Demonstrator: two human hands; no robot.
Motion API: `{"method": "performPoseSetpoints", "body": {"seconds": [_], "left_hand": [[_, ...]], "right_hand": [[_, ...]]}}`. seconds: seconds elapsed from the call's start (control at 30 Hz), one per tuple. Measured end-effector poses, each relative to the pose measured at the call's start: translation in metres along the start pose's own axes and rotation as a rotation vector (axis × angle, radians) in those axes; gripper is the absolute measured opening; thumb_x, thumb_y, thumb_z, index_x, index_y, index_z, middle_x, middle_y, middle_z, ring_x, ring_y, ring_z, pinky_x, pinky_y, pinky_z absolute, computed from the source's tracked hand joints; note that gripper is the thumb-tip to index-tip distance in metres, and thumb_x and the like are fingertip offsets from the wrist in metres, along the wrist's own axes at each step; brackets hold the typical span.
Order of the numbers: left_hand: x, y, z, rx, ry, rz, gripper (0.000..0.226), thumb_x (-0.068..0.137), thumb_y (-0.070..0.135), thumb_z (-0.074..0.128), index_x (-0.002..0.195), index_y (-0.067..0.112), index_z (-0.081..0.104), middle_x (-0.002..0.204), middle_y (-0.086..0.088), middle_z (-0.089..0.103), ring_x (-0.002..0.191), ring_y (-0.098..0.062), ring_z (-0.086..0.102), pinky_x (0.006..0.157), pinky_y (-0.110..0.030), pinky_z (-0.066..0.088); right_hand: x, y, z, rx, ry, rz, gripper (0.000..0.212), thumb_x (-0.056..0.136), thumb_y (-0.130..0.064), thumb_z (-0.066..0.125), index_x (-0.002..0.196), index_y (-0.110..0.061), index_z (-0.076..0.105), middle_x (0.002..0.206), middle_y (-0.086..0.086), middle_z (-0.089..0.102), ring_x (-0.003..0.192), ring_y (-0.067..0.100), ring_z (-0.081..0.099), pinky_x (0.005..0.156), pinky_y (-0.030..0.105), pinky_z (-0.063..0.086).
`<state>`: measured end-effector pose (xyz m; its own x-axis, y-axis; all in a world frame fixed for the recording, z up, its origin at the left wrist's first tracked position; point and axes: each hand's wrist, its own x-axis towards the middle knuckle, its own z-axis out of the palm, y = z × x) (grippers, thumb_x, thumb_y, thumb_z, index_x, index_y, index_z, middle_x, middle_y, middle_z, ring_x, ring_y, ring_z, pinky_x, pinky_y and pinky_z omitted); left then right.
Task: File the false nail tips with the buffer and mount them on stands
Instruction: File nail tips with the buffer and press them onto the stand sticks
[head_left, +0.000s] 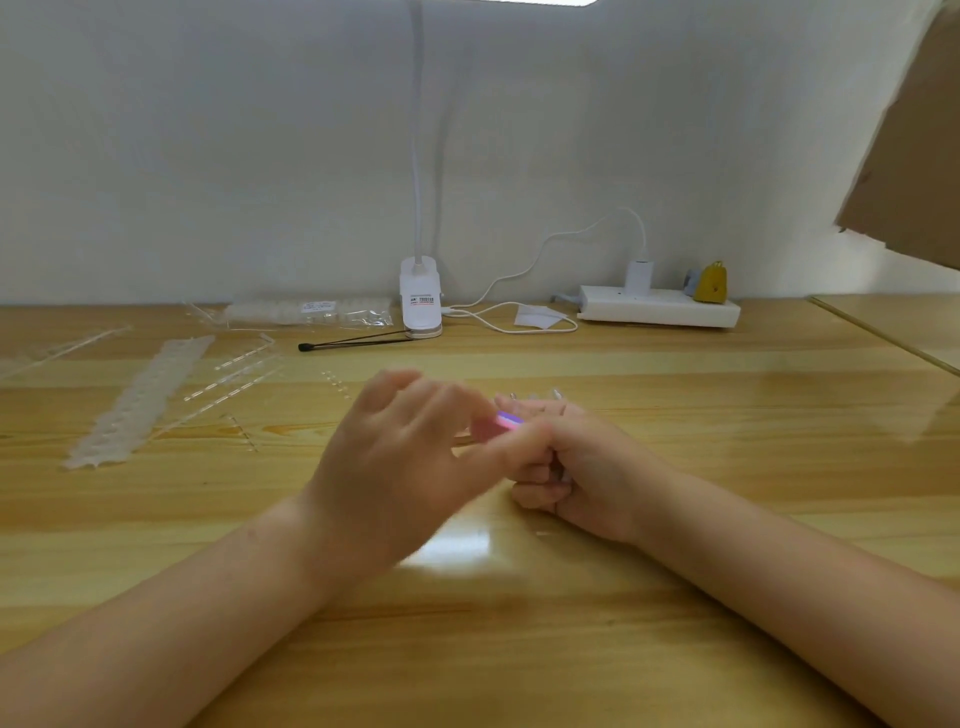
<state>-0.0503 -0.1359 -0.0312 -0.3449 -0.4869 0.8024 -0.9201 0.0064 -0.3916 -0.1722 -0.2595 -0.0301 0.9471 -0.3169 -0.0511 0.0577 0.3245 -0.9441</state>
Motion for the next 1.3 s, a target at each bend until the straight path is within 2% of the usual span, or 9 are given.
{"method": "performPoseSetpoints", "body": {"seconds": [0.13, 0.3, 0.47, 0.63, 0.8, 0.97, 1.03, 1.17, 1.3], "left_hand": [[-0.006, -0.023, -0.004, 0.095, -0.093, -0.163, 0.039, 0.073, 0.012, 0.084, 0.106, 0.029, 0.074, 0.082, -0.004, 0.066, 0.075, -0.019, 0.046, 0.078, -0.035, 0.034], [0.002, 0.0, 0.0, 0.055, -0.01, -0.004, 0.038, 0.085, 0.011, 0.067, 0.117, 0.031, 0.064, 0.081, -0.001, 0.065, 0.073, -0.017, 0.049, 0.078, -0.036, 0.039], [-0.005, -0.022, -0.005, 0.149, -0.13, -0.192, 0.041, 0.071, 0.007, 0.083, 0.107, 0.025, 0.074, 0.082, -0.006, 0.065, 0.07, -0.023, 0.054, 0.079, -0.037, 0.033], [0.001, 0.001, 0.0, 0.033, -0.012, -0.029, 0.035, 0.086, 0.012, 0.067, 0.115, 0.03, 0.063, 0.081, -0.001, 0.065, 0.075, -0.015, 0.046, 0.078, -0.036, 0.037], [-0.005, -0.022, -0.004, 0.085, -0.111, -0.211, 0.041, 0.072, 0.005, 0.082, 0.106, 0.025, 0.074, 0.082, -0.008, 0.064, 0.067, -0.025, 0.054, 0.077, -0.039, 0.037], [0.0, 0.005, 0.001, -0.057, 0.042, 0.035, 0.044, 0.084, 0.007, 0.066, 0.117, 0.032, 0.055, 0.098, 0.003, 0.055, 0.076, -0.015, 0.049, 0.079, -0.036, 0.04], [-0.001, 0.0, 0.0, -0.045, 0.043, 0.035, 0.048, 0.081, 0.004, 0.067, 0.117, 0.032, 0.054, 0.093, 0.001, 0.062, 0.072, -0.015, 0.051, 0.076, -0.036, 0.042], [-0.003, -0.007, -0.004, -0.038, 0.057, 0.059, 0.049, 0.082, -0.006, 0.057, 0.118, 0.027, 0.052, 0.079, -0.001, 0.064, 0.066, -0.017, 0.053, 0.073, -0.037, 0.043], [0.001, 0.002, -0.001, -0.049, 0.074, -0.035, 0.034, 0.089, 0.007, 0.061, 0.116, 0.022, 0.047, 0.101, 0.001, 0.049, 0.077, -0.018, 0.052, 0.078, -0.037, 0.041]], "right_hand": [[0.002, -0.002, -0.004, 0.076, 0.084, -0.02, 0.02, 0.085, -0.026, 0.056, 0.07, -0.014, 0.051, 0.05, -0.006, 0.024, 0.044, 0.004, 0.021, 0.038, 0.015, 0.013], [0.0, -0.001, -0.001, 0.004, 0.068, -0.043, 0.027, 0.091, -0.021, 0.055, 0.065, -0.014, 0.056, 0.051, -0.004, 0.035, 0.041, 0.003, 0.023, 0.038, 0.017, 0.012], [0.0, -0.003, -0.004, 0.028, 0.113, -0.012, 0.028, 0.094, -0.022, 0.053, 0.067, -0.014, 0.055, 0.051, -0.006, 0.023, 0.043, 0.004, 0.021, 0.039, 0.016, 0.012], [-0.002, -0.002, -0.002, -0.027, 0.055, -0.015, 0.028, 0.091, -0.021, 0.054, 0.064, -0.015, 0.053, 0.05, -0.006, 0.031, 0.043, 0.004, 0.022, 0.041, 0.019, 0.011], [0.0, -0.003, -0.003, 0.003, 0.034, -0.001, 0.021, 0.084, -0.029, 0.055, 0.07, -0.015, 0.048, 0.053, -0.005, 0.021, 0.043, 0.004, 0.024, 0.038, 0.015, 0.013], [-0.002, -0.003, -0.001, -0.079, -0.069, -0.002, 0.032, 0.09, -0.017, 0.056, 0.059, -0.021, 0.061, 0.052, -0.004, 0.036, 0.043, 0.004, 0.026, 0.041, 0.02, 0.011], [-0.002, -0.004, 0.0, -0.089, -0.069, 0.01, 0.033, 0.091, -0.009, 0.05, 0.061, -0.02, 0.06, 0.055, -0.004, 0.036, 0.044, 0.004, 0.028, 0.041, 0.018, 0.012], [-0.001, -0.003, -0.003, -0.055, 0.016, 0.029, 0.028, 0.098, -0.012, 0.041, 0.071, -0.014, 0.048, 0.059, 0.0, 0.024, 0.048, 0.006, 0.025, 0.04, 0.015, 0.014], [-0.001, -0.002, -0.001, -0.086, 0.028, 0.005, 0.028, 0.097, -0.014, 0.045, 0.069, -0.016, 0.048, 0.063, 0.002, 0.019, 0.049, 0.006, 0.024, 0.044, 0.019, 0.01]]}}
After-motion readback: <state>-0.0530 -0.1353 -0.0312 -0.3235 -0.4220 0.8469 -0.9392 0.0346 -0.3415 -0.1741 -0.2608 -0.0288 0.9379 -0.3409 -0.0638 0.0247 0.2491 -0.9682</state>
